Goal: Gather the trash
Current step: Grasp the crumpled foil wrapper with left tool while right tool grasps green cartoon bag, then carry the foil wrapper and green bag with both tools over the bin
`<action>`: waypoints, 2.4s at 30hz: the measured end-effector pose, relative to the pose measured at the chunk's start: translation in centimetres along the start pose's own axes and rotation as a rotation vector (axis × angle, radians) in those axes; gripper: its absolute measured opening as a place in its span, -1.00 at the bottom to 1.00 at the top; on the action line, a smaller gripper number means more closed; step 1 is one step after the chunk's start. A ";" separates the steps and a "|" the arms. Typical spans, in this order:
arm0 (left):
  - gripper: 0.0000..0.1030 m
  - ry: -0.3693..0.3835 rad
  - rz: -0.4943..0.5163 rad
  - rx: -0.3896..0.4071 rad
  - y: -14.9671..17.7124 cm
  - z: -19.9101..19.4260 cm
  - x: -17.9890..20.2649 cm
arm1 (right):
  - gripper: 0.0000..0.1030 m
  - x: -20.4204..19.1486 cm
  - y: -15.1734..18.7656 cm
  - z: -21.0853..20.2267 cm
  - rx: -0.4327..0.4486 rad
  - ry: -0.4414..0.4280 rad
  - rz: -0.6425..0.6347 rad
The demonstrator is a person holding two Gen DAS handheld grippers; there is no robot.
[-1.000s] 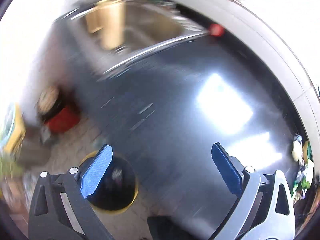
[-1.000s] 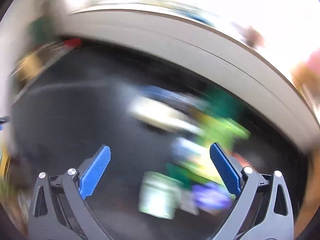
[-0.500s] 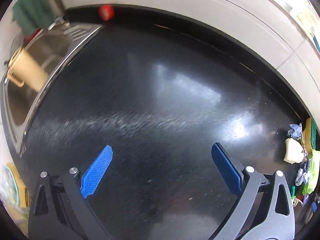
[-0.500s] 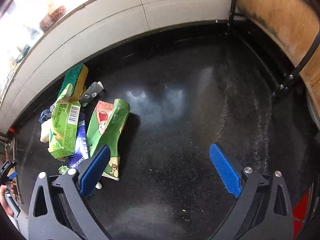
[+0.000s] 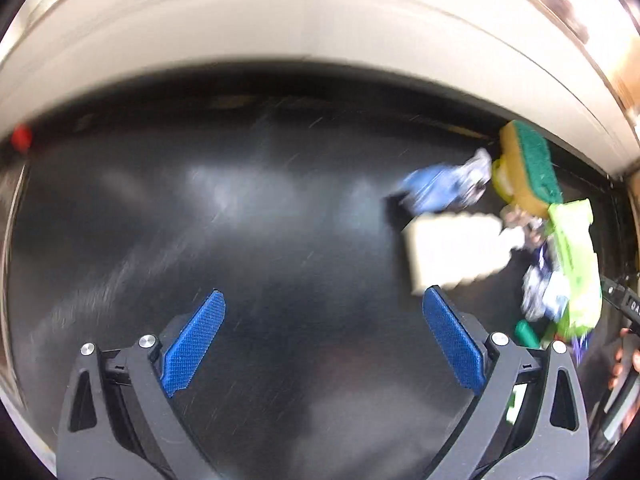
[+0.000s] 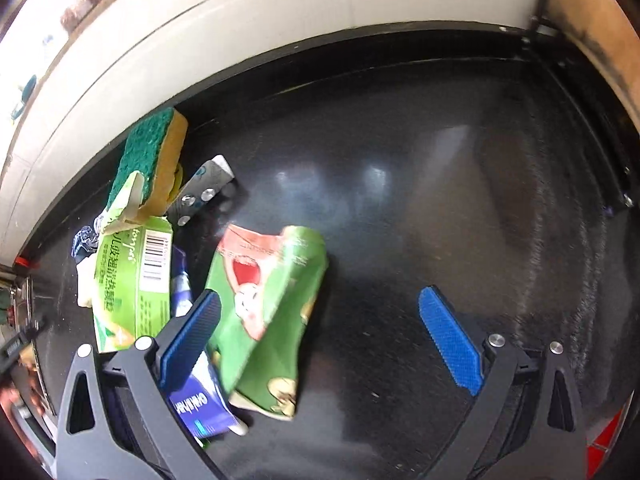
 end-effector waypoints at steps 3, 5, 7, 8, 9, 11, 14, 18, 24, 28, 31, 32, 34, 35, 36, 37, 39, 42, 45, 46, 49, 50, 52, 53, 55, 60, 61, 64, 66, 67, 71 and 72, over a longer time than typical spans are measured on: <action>0.87 -0.008 0.097 -0.008 -2.9 1.7 3.0 | 0.87 -0.7 -0.5 0.5 -0.003 0.006 -0.010; 0.87 -0.010 0.159 -0.034 -4.5 3.1 4.5 | 0.87 -0.8 -0.8 0.9 -0.010 0.012 -0.012; 0.87 -0.007 0.215 -0.067 -6.1 5.0 5.4 | 0.87 -1.0 -1.2 1.6 -0.017 0.024 -0.007; 0.87 -0.014 0.233 -0.078 -6.4 5.7 5.8 | 0.87 -1.0 -1.3 1.8 -0.018 0.029 -0.005; 0.87 -0.032 0.256 -0.098 -6.8 6.8 6.0 | 0.87 -1.1 -1.5 2.0 -0.019 0.030 -0.004; 0.86 -0.059 0.297 -0.146 -6.9 8.8 6.2 | 0.82 -1.8 -1.6 2.3 -0.015 0.019 -0.009; 0.68 -0.008 0.314 -0.129 -6.2 9.5 6.1 | 0.43 -3.3 -1.7 2.7 -0.022 -0.040 -0.042; -0.42 -0.001 0.286 -0.092 -6.8 8.2 5.0 | -0.13 -5.1 -2.4 2.6 -0.004 -0.084 -0.103; -0.43 0.026 0.200 -0.076 -6.6 5.2 3.1 | -0.20 -3.6 -3.9 0.8 0.063 -0.077 -0.112; -0.43 0.005 0.169 -0.025 -5.5 2.1 2.8 | -0.20 -1.6 -4.4 -0.5 0.119 -0.053 -0.103; -0.43 0.003 0.140 0.000 -3.9 0.2 3.1 | -0.20 -0.3 -4.1 -1.4 0.150 -0.031 -0.108; -0.43 0.004 0.133 0.003 -3.7 0.4 5.0 | -0.20 0.2 -3.9 -1.6 0.159 -0.025 -0.108; -0.43 0.005 0.113 0.003 -2.7 -0.3 4.9 | -0.20 1.0 -3.5 -1.9 0.171 -0.017 -0.103; -0.43 0.002 0.109 0.001 -1.9 -0.5 4.8 | -0.20 1.4 -3.1 -2.0 0.176 -0.014 -0.099; -0.43 -0.004 0.108 -0.001 -1.1 -0.9 4.8 | -0.20 2.3 -2.1 -2.7 0.181 -0.013 -0.097; -0.43 -0.008 0.107 -0.002 0.0 -0.9 5.4 | -0.20 3.3 -1.6 -3.1 0.189 -0.011 -0.093; -0.43 -0.019 0.100 0.005 1.3 -1.9 5.5 | -0.20 4.5 -1.5 -4.5 0.211 -0.014 -0.081; -0.43 -0.021 0.070 0.031 3.1 -3.1 5.4 | -0.20 4.5 -1.8 -7.7 0.273 -0.050 -0.091; -0.43 -0.023 0.005 0.069 5.3 -5.7 4.2 | -0.20 0.7 -1.8 -10.2 0.324 -0.105 -0.186; -0.43 -0.027 -0.023 0.082 6.8 -6.6 3.6 | -0.20 -1.7 -1.4 -11.1 0.336 -0.136 -0.247; -0.43 -0.055 -0.148 0.134 11.4 -9.9 -0.4 | -0.20 -9.9 0.8 -13.2 0.352 -0.235 -0.429; -0.43 -0.071 -0.195 0.152 13.2 -11.3 -1.9 | -0.20 -12.7 2.0 -14.0 0.351 -0.274 -0.493; -0.43 -0.118 -0.321 0.194 18.1 -14.7 -5.8 | -0.19 -19.5 5.8 -16.0 0.345 -0.364 -0.656; -0.43 -0.149 -0.400 0.215 21.4 -16.5 -8.0 | -0.20 -22.0 7.7 -16.7 0.339 -0.399 -0.719; -0.43 -0.188 -0.519 0.248 26.5 -19.0 -10.9 | -0.20 -28.2 13.3 -18.9 0.308 -0.497 -0.889; -0.43 -0.273 -0.851 0.332 41.4 -23.6 -16.6 | -0.19 -39.0 28.6 -22.7 0.206 -0.655 -1.237; -0.43 -0.279 -0.894 0.339 43.3 -23.8 -17.2 | -0.19 -40.6 31.7 -23.2 0.195 -0.669 -1.301; -0.43 -0.282 -1.029 0.357 49.3 -23.0 -19.5 | -0.19 -45.0 41.3 -23.4 0.142 -0.700 -1.500; -0.42 -0.266 -1.112 0.355 52.7 -21.2 -21.5 | -0.19 -47.3 47.4 -22.5 0.138 -0.684 -1.620; -0.42 -0.260 -1.142 0.357 53.8 -20.1 -22.3 | -0.19 -47.8 50.1 -22.0 0.140 -0.676 -1.664; -0.42 -0.228 -1.290 0.374 59.2 -14.7 -27.1 | -0.19 -51.7 58.7 -16.7 0.128 -0.624 -1.807; -0.42 -0.217 -1.313 0.368 59.6 -13.0 -28.0 | -0.19 -52.6 60.8 -14.4 0.122 -0.591 -1.828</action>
Point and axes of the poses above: each gripper's, at about its wrist camera, not at the fingertips, and z roughly the way its jaws point, x to its right, y to its underside, the point moved 3 cm from there along z, roughly the way its jaws point, and after that the axes turned 13 degrees about y, right-handed, at the moved point
